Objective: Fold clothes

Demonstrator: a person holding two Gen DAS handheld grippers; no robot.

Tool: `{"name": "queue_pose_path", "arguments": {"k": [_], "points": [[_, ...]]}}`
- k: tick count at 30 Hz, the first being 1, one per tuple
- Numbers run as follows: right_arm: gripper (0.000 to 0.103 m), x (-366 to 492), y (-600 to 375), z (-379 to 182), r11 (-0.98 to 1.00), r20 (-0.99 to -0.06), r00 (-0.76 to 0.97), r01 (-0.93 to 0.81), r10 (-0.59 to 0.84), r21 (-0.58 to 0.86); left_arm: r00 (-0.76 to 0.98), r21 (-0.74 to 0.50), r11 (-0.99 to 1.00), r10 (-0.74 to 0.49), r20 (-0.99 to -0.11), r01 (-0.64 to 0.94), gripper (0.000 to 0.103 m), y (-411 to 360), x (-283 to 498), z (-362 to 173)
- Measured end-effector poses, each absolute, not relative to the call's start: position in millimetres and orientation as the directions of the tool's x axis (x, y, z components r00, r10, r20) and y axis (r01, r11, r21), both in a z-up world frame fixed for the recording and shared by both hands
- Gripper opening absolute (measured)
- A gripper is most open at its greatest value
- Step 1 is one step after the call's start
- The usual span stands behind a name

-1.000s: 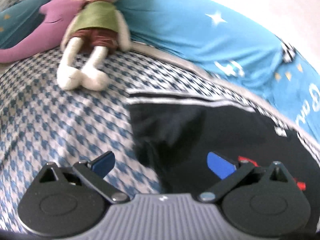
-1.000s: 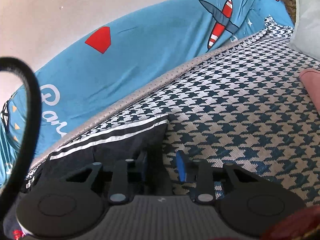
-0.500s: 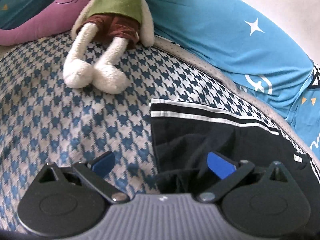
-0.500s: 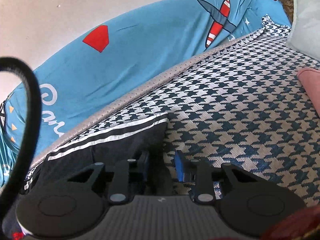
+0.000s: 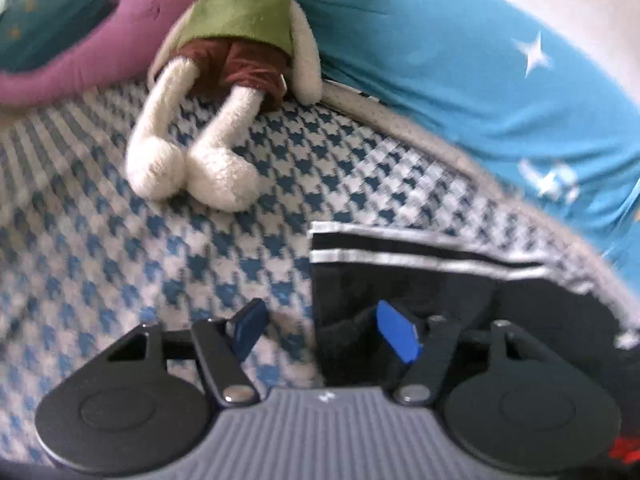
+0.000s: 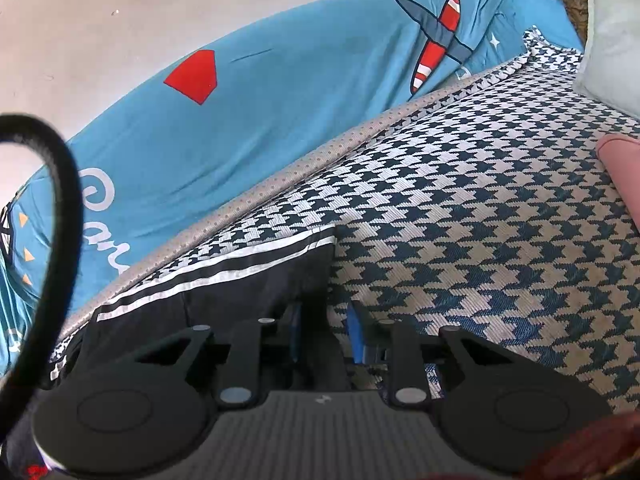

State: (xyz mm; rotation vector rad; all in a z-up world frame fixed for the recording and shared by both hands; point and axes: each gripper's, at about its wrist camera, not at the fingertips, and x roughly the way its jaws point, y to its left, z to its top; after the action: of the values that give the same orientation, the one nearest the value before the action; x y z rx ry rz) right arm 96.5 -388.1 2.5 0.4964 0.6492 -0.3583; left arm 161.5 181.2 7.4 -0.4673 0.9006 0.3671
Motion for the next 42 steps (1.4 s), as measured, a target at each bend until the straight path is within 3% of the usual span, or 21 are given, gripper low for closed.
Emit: {"name": "queue_pose_path", "arguments": {"k": [3,10,18,22,27,32,35,36,38,42], "points": [[0.025,97,-387,3,0.825,-0.651,0.741,0.465,-0.164,0.322,0.591,-0.296,0.828,0.053,-0.805,-0.477,0.069,191,163,8],[0.025,97,-386,2,0.825,-0.655,0.737,0.469,-0.169,0.315,0.594,-0.246,0.86,0.08,-0.801,-0.447,0.07,182,171,4],[0.025,97,-386,1,0.828,-0.656,0.734,0.47,-0.174,0.307,0.614,-0.166,0.893,0.143,-0.776,-0.418,0.017,171,174,3],[0.025,98,-386,2,0.827,-0.656,0.734,0.472,-0.175,0.307,0.643,-0.097,0.908,0.211,-0.736,-0.409,0.009,158,172,11],[0.025,98,-386,3,0.826,-0.658,0.732,0.473,-0.174,0.308,0.708,0.123,0.928,0.349,-0.614,-0.35,0.009,126,173,30],[0.025,98,-389,4,0.82,-0.66,0.734,0.471,-0.161,0.324,0.664,0.205,0.911,0.402,-0.631,-0.357,0.01,125,181,18],[0.025,97,-392,4,0.81,-0.659,0.738,0.471,-0.145,0.349,0.634,0.209,0.903,0.414,-0.653,-0.374,0.022,129,184,15],[0.025,97,-393,4,0.808,-0.659,0.739,0.47,-0.14,0.355,0.608,0.197,0.901,0.41,-0.68,-0.387,0.041,132,186,14],[0.025,96,-394,4,0.806,-0.656,0.744,0.464,-0.129,0.368,0.582,0.132,0.9,0.375,-0.722,-0.416,0.055,141,182,13],[0.023,94,-399,4,0.797,-0.648,0.755,0.451,-0.101,0.401,0.577,0.057,0.893,0.336,-0.744,-0.446,0.058,149,174,21]]}}
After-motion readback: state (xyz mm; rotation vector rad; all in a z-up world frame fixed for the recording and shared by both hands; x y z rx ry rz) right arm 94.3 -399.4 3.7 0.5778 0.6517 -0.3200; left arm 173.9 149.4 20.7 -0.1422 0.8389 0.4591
